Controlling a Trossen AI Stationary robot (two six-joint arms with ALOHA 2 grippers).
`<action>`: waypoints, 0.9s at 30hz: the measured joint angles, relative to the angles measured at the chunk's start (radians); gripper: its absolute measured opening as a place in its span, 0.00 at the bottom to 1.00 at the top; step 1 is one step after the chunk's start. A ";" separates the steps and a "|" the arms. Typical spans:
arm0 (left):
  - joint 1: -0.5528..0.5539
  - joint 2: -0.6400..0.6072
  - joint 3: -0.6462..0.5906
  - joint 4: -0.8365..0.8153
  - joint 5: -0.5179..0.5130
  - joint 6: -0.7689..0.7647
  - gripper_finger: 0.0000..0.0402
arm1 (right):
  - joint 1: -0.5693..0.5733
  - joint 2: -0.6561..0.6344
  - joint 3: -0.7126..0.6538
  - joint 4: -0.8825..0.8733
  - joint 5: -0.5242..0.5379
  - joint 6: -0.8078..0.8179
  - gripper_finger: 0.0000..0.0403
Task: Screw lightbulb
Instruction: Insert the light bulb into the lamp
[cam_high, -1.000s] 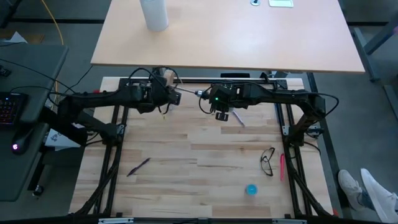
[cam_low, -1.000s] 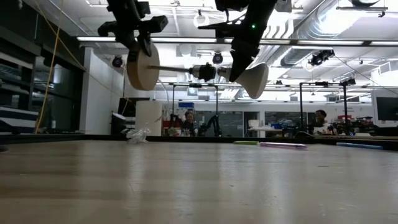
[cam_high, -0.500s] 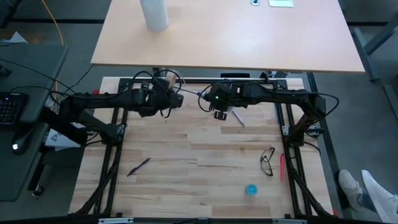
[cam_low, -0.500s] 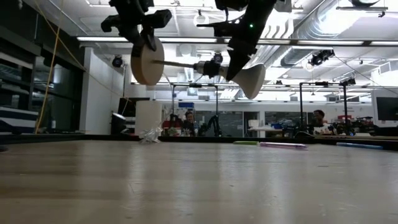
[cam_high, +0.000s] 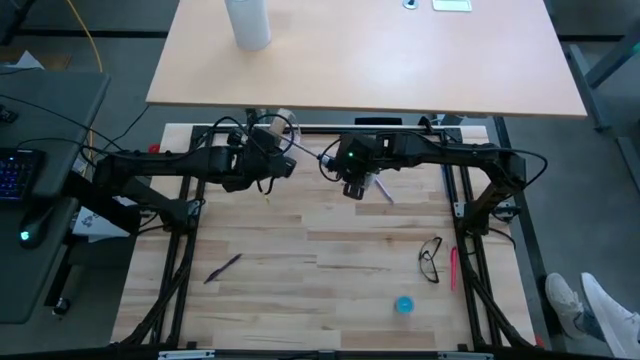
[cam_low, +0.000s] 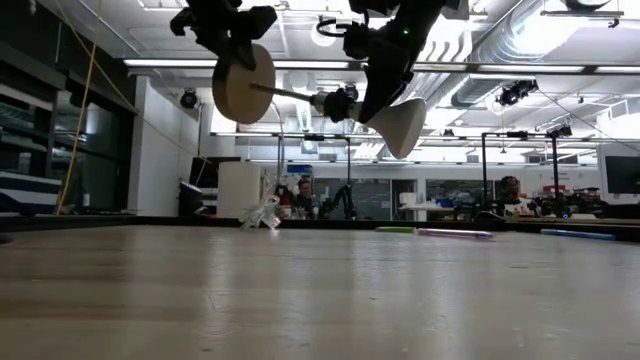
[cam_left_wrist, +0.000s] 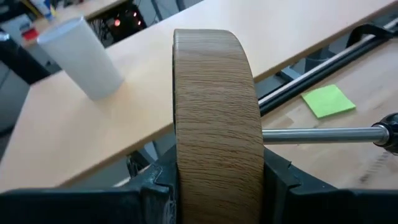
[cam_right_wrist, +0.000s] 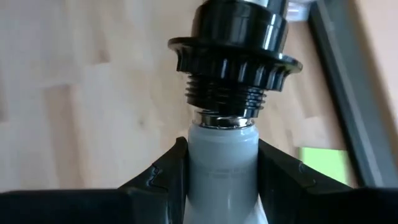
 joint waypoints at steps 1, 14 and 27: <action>-0.003 -0.003 0.000 0.006 0.000 0.019 0.28 | -0.005 -0.001 0.000 0.000 -0.033 0.009 0.36; -0.058 -0.037 0.000 0.029 -0.103 0.143 0.28 | -0.072 -0.021 0.000 0.082 -0.311 0.136 0.35; -0.092 -0.140 0.000 0.076 -0.056 0.317 0.28 | -0.120 -0.025 0.000 0.177 -0.647 0.179 0.35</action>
